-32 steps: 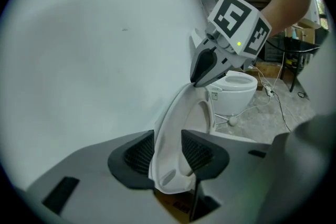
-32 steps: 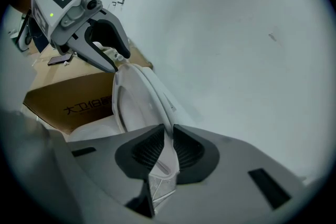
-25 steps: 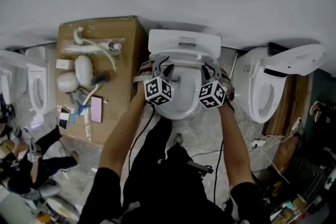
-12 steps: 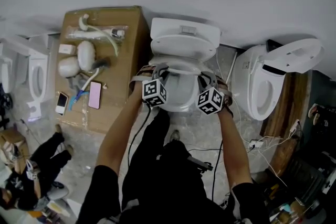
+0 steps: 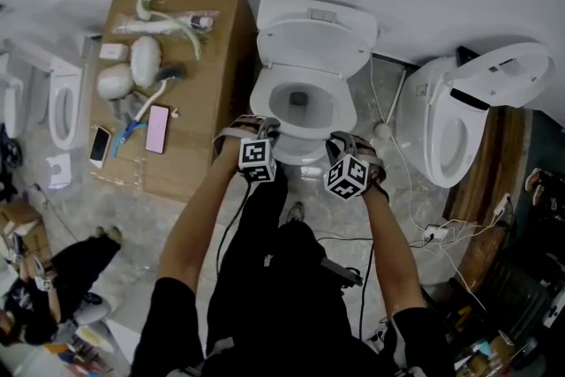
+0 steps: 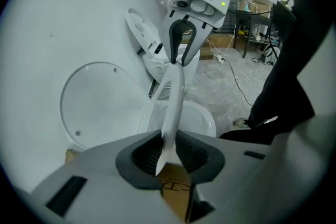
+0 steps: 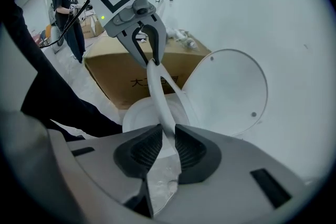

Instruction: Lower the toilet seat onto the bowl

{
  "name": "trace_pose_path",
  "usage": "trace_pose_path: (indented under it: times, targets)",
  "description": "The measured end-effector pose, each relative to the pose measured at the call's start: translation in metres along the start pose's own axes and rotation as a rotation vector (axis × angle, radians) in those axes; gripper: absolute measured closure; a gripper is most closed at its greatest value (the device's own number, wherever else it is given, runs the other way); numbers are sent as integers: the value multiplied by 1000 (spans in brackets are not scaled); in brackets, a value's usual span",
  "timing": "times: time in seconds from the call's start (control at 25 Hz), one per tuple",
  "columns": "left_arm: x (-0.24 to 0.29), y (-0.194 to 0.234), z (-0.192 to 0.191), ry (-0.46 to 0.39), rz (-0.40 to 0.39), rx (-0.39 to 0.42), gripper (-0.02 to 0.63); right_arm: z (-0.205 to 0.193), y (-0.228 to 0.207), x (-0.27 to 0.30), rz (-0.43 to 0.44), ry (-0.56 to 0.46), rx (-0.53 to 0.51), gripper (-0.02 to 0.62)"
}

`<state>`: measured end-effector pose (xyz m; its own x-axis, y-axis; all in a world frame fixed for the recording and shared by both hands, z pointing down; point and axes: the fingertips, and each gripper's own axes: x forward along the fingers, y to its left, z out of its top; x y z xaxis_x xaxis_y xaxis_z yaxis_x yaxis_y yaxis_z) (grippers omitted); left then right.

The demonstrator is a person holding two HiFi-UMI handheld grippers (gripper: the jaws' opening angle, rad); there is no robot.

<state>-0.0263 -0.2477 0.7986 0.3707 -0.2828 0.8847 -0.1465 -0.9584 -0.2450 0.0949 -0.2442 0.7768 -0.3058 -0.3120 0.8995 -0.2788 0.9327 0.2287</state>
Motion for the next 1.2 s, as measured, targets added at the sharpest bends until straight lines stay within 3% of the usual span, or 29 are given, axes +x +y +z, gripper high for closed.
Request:
trace_pose_path:
  times: [0.44, 0.68, 1.2]
  targets:
    - [59, -108, -43, 64, 2, 83, 490, -50, 102, 62, 93, 7, -69, 486]
    - [107, -166, -70, 103, -67, 81, 476, -86, 158, 111, 165, 40, -41, 483]
    - [202, -218, -112, 166, -42, 54, 459, -136, 210, 208, 179, 85, 51, 482]
